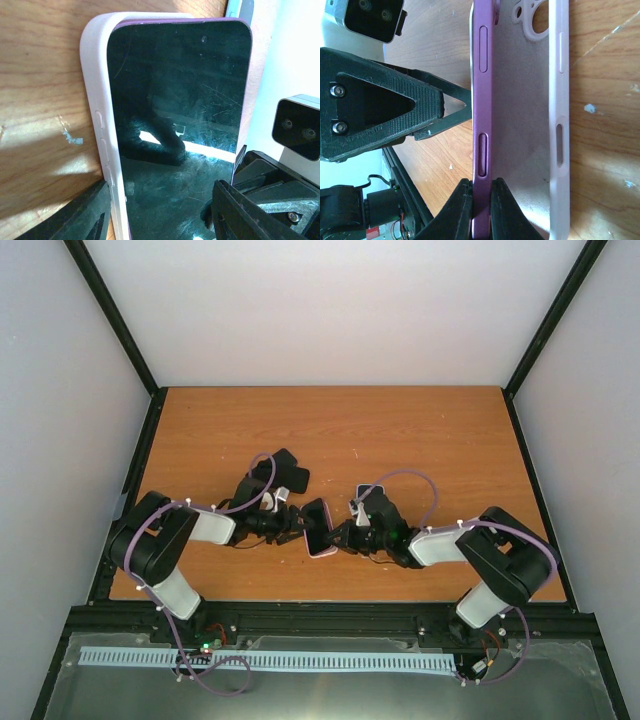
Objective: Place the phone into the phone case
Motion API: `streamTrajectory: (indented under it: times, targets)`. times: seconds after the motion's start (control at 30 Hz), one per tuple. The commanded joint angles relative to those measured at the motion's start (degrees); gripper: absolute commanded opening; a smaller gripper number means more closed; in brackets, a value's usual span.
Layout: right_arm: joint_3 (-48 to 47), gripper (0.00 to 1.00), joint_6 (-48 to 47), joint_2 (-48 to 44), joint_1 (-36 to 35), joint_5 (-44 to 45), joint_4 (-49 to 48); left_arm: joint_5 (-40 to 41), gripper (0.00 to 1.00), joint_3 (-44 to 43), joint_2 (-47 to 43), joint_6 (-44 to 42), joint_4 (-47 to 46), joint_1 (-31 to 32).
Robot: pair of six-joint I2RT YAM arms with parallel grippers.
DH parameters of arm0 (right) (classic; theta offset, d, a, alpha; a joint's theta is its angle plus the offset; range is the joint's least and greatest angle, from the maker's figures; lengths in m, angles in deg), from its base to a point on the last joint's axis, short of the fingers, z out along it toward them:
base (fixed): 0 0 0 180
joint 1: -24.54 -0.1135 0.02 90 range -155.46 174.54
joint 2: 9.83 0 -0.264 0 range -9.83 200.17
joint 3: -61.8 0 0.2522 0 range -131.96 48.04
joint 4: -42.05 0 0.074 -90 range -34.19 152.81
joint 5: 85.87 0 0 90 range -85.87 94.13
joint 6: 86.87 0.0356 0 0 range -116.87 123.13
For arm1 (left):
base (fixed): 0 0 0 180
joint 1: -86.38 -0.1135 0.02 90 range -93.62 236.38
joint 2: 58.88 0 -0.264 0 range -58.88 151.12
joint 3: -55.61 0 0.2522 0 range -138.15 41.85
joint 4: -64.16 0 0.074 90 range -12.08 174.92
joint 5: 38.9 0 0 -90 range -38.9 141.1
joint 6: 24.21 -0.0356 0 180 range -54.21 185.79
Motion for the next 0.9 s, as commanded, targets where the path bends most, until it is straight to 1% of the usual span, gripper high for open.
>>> streamTrajectory:
  times: [0.0,0.1,0.2,0.33,0.57,0.67,0.87]
  targets:
    - [1.4,0.03,2.93,2.87,-0.32,-0.46,-0.05,0.15,0.55,-0.39,-0.05,0.85,-3.65,1.91]
    - [1.44,0.03,2.92,3.29,-0.33,-0.42,-0.12,0.22,0.54,0.1,-0.69,1.15,-3.64,1.93]
    - [1.22,0.05,2.03,3.09,-0.32,0.35,2.02,0.74,0.54,0.53,-1.71,1.21,-3.0,1.93]
    - [0.7,0.1,0.25,1.94,-0.41,1.46,4.14,1.23,0.54,0.75,-2.0,1.13,-2.13,1.93]
    - [-2.48,0.14,-4.53,-2.49,-0.36,5.67,15.17,3.21,0.54,-1.17,-2.07,-0.17,2.25,1.92]
    - [-3.99,0.2,-6.22,-3.85,-0.41,7.56,20.12,4.69,0.54,-2.38,-2.63,-1.3,4.74,1.84]
    - [-5.97,0.34,-8.64,-5.84,-0.33,10.13,24.95,7.2,0.54,-2.7,-3.98,-2.59,7.45,1.04]
